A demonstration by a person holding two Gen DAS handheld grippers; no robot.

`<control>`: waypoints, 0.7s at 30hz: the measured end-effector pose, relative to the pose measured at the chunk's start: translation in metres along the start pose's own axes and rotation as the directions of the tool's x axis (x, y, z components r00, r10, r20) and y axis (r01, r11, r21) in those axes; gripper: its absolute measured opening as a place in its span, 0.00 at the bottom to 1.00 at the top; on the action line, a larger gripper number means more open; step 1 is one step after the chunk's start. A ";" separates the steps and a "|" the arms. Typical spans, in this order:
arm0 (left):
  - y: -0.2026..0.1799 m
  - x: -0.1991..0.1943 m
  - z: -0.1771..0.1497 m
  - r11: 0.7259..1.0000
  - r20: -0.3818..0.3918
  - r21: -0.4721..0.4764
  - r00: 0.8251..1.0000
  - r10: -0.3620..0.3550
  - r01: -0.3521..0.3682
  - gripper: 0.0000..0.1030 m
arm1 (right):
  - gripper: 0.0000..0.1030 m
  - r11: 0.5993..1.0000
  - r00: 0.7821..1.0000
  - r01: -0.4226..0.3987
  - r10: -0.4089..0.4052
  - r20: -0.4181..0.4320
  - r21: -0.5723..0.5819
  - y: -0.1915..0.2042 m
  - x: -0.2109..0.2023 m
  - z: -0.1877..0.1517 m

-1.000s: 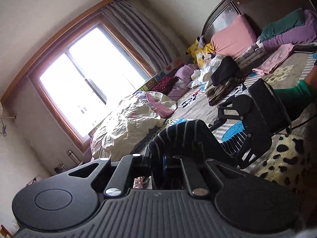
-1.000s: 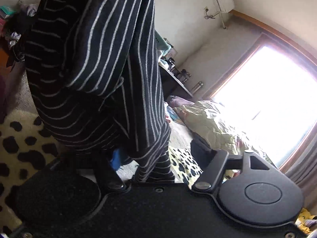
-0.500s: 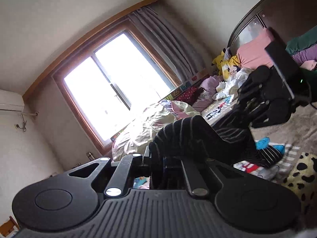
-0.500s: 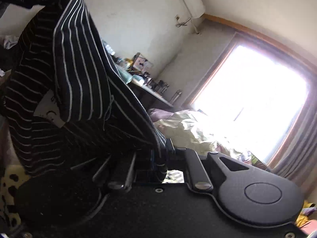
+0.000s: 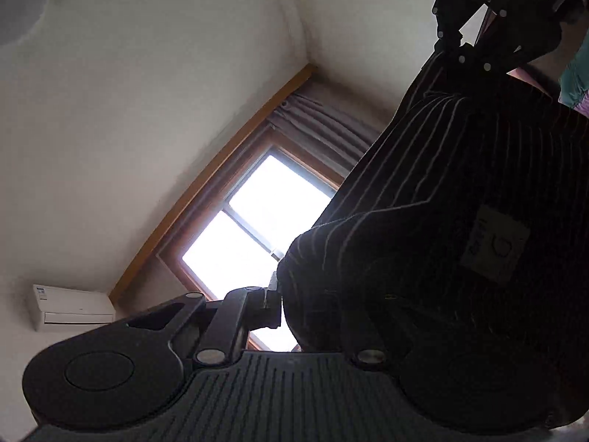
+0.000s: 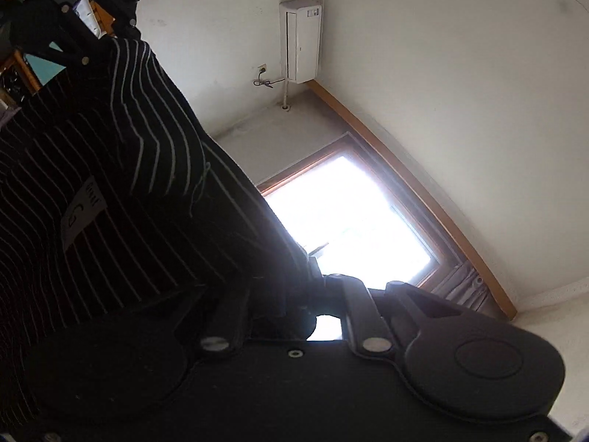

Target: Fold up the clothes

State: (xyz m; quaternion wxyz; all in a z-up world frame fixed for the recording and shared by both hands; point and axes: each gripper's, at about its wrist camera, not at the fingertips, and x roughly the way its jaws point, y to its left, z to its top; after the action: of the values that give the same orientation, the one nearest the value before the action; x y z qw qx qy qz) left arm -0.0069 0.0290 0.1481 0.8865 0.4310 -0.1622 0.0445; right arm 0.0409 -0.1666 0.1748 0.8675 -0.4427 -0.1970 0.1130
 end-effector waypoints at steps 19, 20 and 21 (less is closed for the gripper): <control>-0.184 0.134 -0.100 0.938 -0.243 0.039 0.914 -0.326 0.345 0.10 | 0.07 0.914 0.848 -0.302 0.388 -0.361 0.271 0.115 0.081 -0.163; -0.194 0.149 -0.109 0.934 -0.256 0.033 0.906 -0.336 0.356 0.10 | 0.07 0.908 0.836 -0.296 0.396 -0.379 0.297 0.120 0.097 -0.176; -0.205 0.164 -0.115 0.931 -0.270 0.030 0.900 -0.343 0.364 0.10 | 0.07 0.901 0.824 -0.289 0.405 -0.396 0.323 0.125 0.113 -0.188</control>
State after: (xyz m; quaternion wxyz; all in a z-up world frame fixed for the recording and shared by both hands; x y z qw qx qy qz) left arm 0.2215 -0.0190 -0.0184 0.8755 0.4785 0.0384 -0.0544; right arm 0.2223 -0.1884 0.0008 0.9019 -0.3730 0.1115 0.1871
